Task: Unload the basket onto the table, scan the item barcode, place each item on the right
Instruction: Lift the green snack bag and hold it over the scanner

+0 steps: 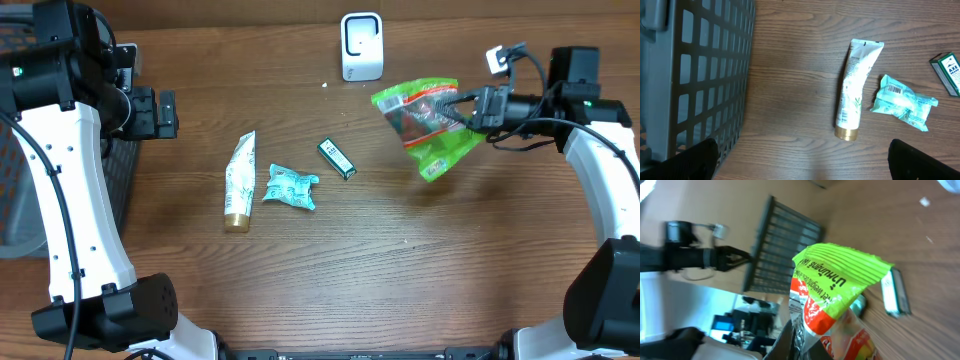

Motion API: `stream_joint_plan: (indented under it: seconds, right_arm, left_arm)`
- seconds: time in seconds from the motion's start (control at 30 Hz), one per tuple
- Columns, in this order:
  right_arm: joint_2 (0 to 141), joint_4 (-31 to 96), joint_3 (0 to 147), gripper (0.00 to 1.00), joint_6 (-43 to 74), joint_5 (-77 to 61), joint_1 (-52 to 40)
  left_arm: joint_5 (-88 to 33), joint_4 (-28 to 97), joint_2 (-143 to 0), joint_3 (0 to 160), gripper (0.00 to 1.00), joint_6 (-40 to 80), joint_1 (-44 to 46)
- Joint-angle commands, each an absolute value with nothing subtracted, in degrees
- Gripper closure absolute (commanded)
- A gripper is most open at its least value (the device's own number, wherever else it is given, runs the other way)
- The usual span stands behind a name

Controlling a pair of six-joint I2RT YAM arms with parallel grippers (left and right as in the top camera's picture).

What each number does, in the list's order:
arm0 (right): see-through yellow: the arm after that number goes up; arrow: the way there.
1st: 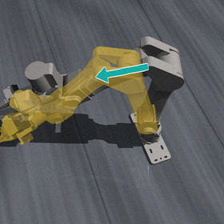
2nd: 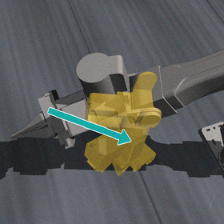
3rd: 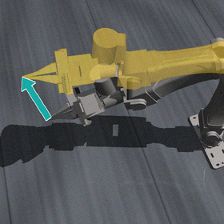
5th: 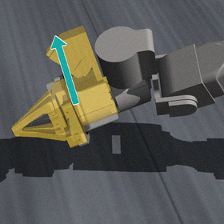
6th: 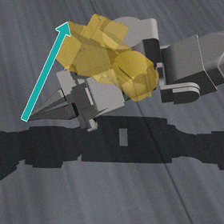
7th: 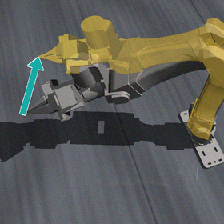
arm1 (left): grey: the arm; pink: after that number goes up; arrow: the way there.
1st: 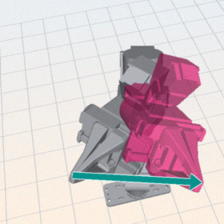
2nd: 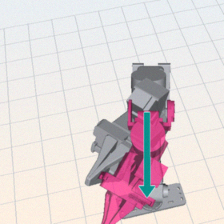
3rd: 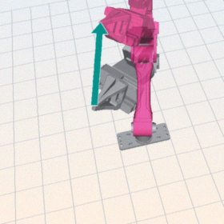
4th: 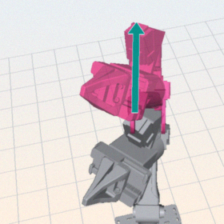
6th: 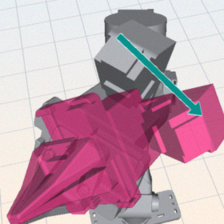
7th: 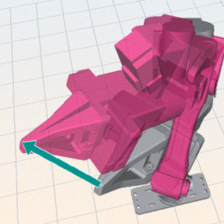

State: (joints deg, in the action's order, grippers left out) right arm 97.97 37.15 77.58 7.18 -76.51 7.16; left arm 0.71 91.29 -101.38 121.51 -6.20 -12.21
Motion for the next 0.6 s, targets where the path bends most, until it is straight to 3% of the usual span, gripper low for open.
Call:
stream_joint_plan:
  seconds: [0.0,0.57]
  right_arm:
    - [96.4,30.9,78.9,0.96,16.0,-87.0,8.0]
    - [93.4,-27.1,78.9,0.96,64.1,-88.6,6.0]
  left_arm:
    - [0.9,91.2,-100.5,121.9,0.00,-6.9,-12.4]
    - [0.9,91.2,-100.5,121.9,0.00,-6.9,-12.4]
